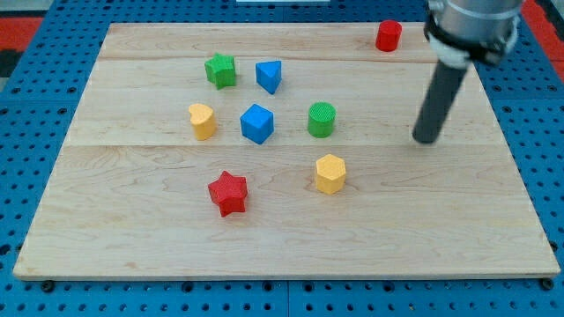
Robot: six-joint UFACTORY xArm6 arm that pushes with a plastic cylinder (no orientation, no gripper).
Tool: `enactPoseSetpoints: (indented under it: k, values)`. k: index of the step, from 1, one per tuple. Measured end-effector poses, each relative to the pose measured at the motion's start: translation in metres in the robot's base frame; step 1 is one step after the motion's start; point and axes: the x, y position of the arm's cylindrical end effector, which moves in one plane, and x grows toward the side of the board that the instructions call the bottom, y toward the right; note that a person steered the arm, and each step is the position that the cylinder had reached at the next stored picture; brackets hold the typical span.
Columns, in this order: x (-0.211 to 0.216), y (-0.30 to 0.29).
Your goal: Move the yellow hexagon down to the red circle
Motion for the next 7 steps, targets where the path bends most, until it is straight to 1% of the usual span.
enactPoseSetpoints:
  k: [1,2,3,4,5,7]
  values:
    - [0.078,-0.018]
    - [0.104,-0.087]
    - [0.098,-0.163]
    - [0.069,-0.177]
    - [0.046,-0.159]
    - [0.038,-0.113]
